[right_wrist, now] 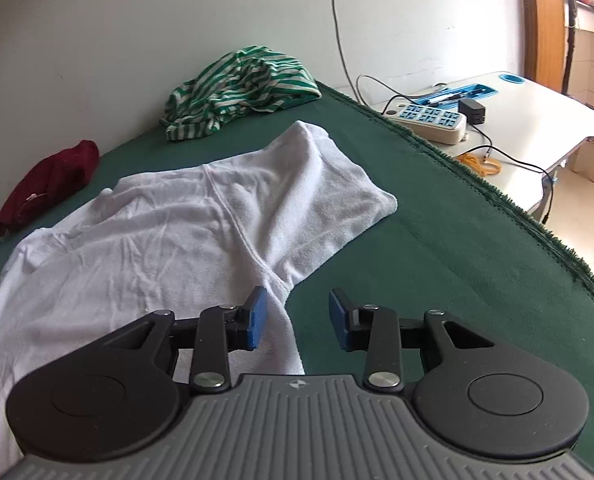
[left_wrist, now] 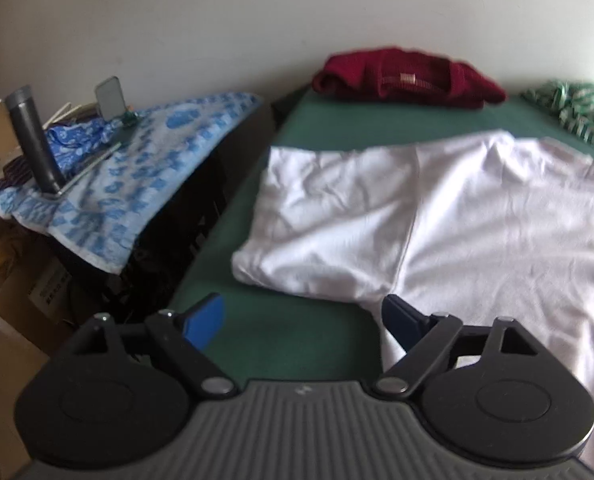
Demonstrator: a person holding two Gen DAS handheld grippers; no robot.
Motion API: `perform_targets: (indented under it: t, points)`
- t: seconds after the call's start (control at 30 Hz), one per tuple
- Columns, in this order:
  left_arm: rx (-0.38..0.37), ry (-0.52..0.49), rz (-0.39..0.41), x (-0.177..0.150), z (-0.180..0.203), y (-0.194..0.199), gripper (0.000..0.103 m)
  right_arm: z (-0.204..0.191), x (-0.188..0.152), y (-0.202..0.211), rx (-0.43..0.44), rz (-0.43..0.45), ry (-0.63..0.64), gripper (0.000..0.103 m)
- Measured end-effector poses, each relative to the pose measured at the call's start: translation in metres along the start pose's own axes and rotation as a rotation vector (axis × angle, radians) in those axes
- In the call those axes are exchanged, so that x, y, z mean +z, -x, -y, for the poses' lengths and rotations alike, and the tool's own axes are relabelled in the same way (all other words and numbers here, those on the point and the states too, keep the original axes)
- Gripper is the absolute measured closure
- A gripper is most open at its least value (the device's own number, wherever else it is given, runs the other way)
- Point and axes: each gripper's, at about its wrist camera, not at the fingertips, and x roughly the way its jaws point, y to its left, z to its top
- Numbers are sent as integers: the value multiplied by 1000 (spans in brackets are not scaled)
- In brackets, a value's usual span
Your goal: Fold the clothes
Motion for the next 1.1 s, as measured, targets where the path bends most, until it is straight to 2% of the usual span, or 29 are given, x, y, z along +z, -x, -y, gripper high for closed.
perform_targets:
  t: [0.1,0.17,0.33,0.4,0.6,0.67,0.73,0.8,0.93,1.0,1.03,1.07,1.1]
  points:
    - [-29,-34,22,4,21,15,10,-5,-2,-7,17,-23,71,66]
    - [-36,-77,32,1,39,22,3,-4,-1,-11,26,-22,76,63]
    - [-8,-151,-24,-24,64,18,3,14,11,-16,42,-26,1,60]
    - [-4,-132,-72,-33,62,12,3,26,16,-18,44,-21,-50,60]
    - [-31,4,-115,-34,47,5,1,55,32,-31,46,9,-139,60]
    - [-33,18,-129,-32,47,3,1,61,37,-37,42,24,-145,61]
    - [-52,12,-137,-30,51,4,3,65,43,-43,55,31,-170,59]
    - [-119,15,-129,-22,57,9,6,70,49,-50,71,36,-202,58]
    - [-222,-23,-67,15,88,17,2,77,63,-64,67,44,-278,58]
    - [-310,-53,-68,39,113,12,2,79,66,-69,59,49,-307,62]
    - [-356,-67,-73,52,126,9,2,79,68,-70,53,40,-313,75]
    - [-387,-88,-75,61,143,7,2,79,68,-71,58,34,-316,100]
    - [-416,-110,-76,71,159,4,2,78,67,-70,78,31,-315,100]
